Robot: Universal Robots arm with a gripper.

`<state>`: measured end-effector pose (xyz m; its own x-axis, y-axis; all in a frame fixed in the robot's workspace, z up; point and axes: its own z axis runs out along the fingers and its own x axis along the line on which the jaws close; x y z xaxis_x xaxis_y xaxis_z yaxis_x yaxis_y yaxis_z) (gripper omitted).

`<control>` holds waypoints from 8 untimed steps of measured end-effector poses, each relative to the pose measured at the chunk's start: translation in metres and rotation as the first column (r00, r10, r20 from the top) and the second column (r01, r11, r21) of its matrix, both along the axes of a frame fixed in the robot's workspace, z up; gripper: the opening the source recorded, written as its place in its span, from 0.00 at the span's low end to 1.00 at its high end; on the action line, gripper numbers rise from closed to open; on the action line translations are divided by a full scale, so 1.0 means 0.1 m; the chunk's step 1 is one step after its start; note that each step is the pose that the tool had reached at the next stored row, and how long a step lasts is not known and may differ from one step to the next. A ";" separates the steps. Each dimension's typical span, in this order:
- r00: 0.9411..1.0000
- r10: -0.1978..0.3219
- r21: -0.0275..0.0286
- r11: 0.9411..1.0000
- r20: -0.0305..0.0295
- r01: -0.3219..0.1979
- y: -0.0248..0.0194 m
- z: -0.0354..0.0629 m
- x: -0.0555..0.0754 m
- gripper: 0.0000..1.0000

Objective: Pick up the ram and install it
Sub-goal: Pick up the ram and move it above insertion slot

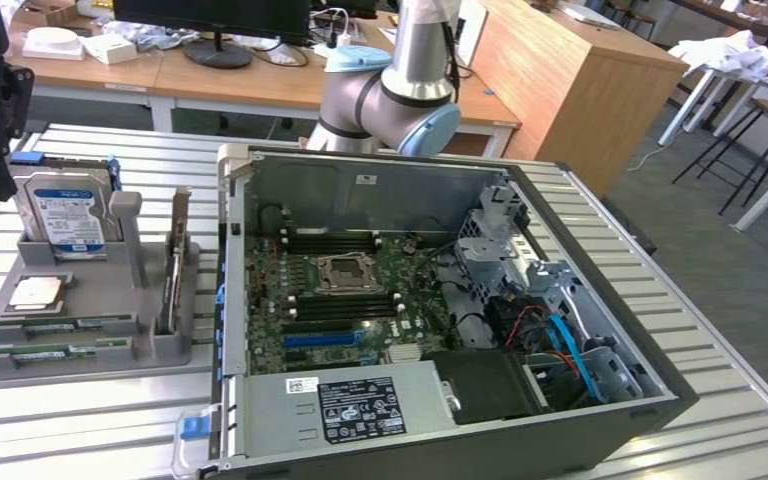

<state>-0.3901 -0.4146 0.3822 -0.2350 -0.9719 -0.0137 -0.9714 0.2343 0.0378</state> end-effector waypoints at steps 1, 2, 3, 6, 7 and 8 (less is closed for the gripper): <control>1.000 0.009 0.000 1.000 0.000 -0.009 0.000 0.000 0.00 0.10; 1.000 0.014 0.000 1.000 0.000 -0.014 0.000 0.000 0.00 0.10; 1.000 0.015 0.000 1.000 0.000 -0.015 0.000 0.000 0.00 0.10; 1.000 0.015 0.000 1.000 0.000 -0.015 0.000 0.000 0.00 0.10; 1.000 0.015 0.000 1.000 0.000 -0.015 0.000 0.000 0.00 0.10; 1.000 0.015 0.000 1.000 0.000 -0.015 0.000 0.000 0.00 0.10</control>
